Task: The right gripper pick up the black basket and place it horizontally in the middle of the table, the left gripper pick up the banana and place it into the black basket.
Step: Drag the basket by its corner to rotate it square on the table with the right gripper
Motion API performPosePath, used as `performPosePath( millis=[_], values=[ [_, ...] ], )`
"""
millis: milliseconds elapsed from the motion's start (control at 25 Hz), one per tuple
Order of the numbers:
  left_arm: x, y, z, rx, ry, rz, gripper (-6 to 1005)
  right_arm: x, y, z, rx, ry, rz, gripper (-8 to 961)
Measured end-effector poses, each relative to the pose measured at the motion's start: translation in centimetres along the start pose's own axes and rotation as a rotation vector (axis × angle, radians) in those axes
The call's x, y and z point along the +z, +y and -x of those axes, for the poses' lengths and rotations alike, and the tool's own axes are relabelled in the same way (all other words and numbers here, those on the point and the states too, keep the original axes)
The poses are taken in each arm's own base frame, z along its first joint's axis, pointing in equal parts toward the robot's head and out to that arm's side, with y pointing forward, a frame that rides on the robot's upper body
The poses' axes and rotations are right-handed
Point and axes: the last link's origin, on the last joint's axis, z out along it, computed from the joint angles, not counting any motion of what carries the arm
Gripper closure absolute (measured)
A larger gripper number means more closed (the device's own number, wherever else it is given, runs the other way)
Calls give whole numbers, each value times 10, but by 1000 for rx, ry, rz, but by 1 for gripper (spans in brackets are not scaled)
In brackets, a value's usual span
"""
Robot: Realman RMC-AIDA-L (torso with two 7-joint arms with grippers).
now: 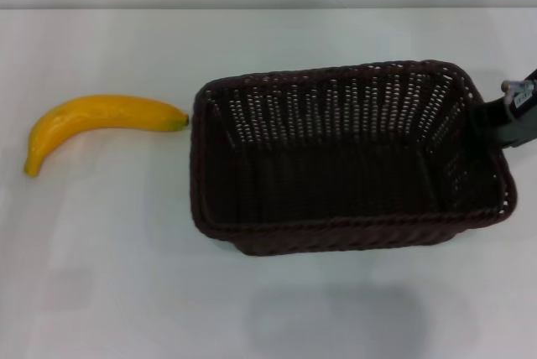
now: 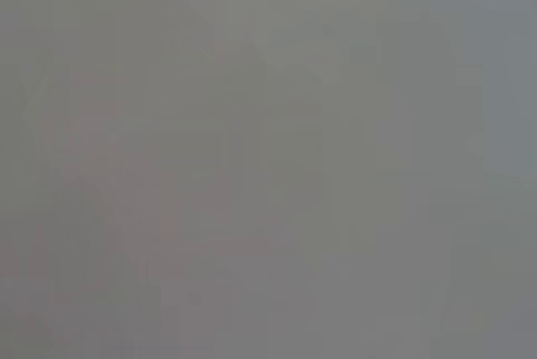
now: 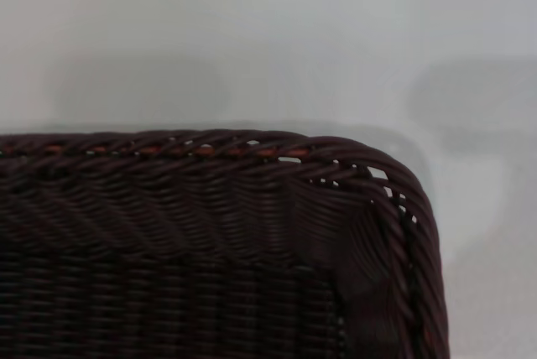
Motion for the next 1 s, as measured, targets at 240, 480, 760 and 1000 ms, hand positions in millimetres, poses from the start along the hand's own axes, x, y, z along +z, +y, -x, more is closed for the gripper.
performPosePath(
  millis=[240, 480, 760, 1000],
  values=[
    [-2, 0, 1, -1, -4, -1, 165, 1, 16, -3, -51, 19, -140, 713],
    [-4, 1, 3, -6, -10, -1, 166, 6, 36, -6, -111, 68, -127, 684],
    [-9, -1, 3, -5, -16, -9, 168, 4, 37, -8, -116, 91, -110, 650],
    [-12, -2, 3, -4, -19, -14, 170, -8, 33, -9, -108, 82, -154, 635]
  ],
)
